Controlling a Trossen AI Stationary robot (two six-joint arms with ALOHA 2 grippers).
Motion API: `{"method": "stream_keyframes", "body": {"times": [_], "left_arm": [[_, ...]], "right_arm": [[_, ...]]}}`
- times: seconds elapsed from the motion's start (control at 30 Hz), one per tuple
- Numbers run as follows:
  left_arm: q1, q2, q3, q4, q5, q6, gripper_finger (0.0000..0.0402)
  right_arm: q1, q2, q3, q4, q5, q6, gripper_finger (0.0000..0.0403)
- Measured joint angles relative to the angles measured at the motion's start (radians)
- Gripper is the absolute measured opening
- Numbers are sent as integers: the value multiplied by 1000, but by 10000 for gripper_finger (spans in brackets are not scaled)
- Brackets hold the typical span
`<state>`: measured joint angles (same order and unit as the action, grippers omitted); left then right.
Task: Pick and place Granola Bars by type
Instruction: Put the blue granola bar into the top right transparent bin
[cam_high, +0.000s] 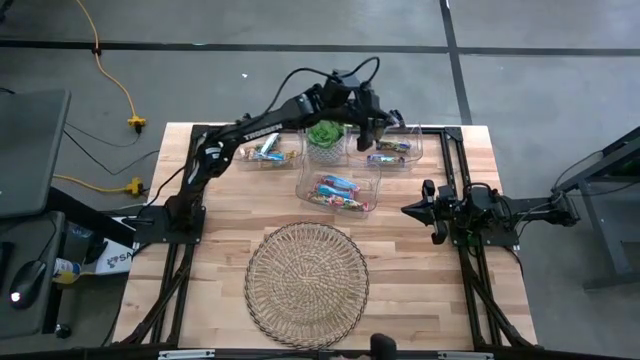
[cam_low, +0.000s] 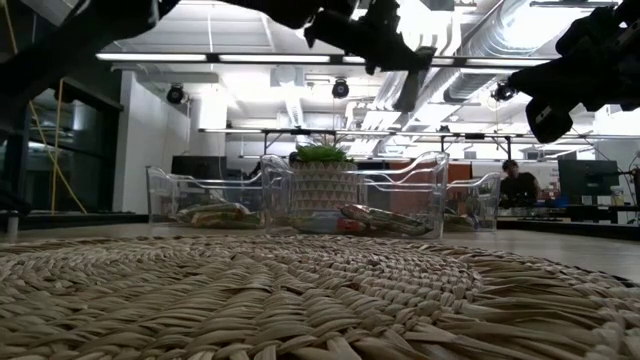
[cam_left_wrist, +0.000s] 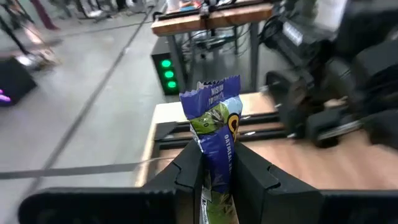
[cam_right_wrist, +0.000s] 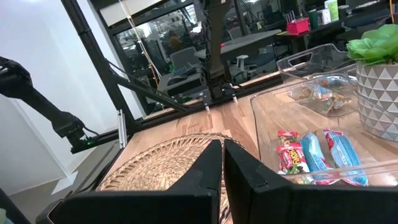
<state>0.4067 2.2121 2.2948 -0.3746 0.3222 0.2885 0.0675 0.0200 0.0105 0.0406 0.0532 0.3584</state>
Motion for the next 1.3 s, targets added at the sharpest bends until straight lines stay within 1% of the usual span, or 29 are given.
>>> {"method": "stream_keyframes", "body": {"times": [0.17, 0.27, 0.37, 0.87, 0.93, 1.0, 1.07, 1.17, 1.23, 1.3], "left_arm": [[-1, 29, 4, -15, -103, 138, 58], [-1, 51, 3, -40, -146, 190, 58], [-1, 60, 3, -44, -168, 225, 58], [14, 67, 3, -38, -153, 240, 58], [14, 86, 5, -7, -152, 241, 58], [22, 99, 1, -29, -148, 231, 58], [23, 127, 2, -4, -149, 235, 58], [26, 139, 1, -21, -150, 234, 58], [26, 158, 5, 26, -152, 243, 58], [25, 163, 2, 1, -148, 234, 58]], "right_arm": [[0, 0, 0, 0, 0, 0, 0], [0, 0, 0, 0, 0, 0, 0], [0, 0, 0, 0, 0, 0, 0], [0, 0, 0, 0, 0, 0, 0], [0, 0, 0, 0, 0, 0, 0], [0, 0, 0, 0, 0, 0, 0], [0, 0, 0, 0, 0, 0, 0], [0, 0, 0, 0, -1, 0, 0], [0, 0, 0, 0, -1, 0, 0], [0, 0, 0, -1, 0, 0, 0]]}}
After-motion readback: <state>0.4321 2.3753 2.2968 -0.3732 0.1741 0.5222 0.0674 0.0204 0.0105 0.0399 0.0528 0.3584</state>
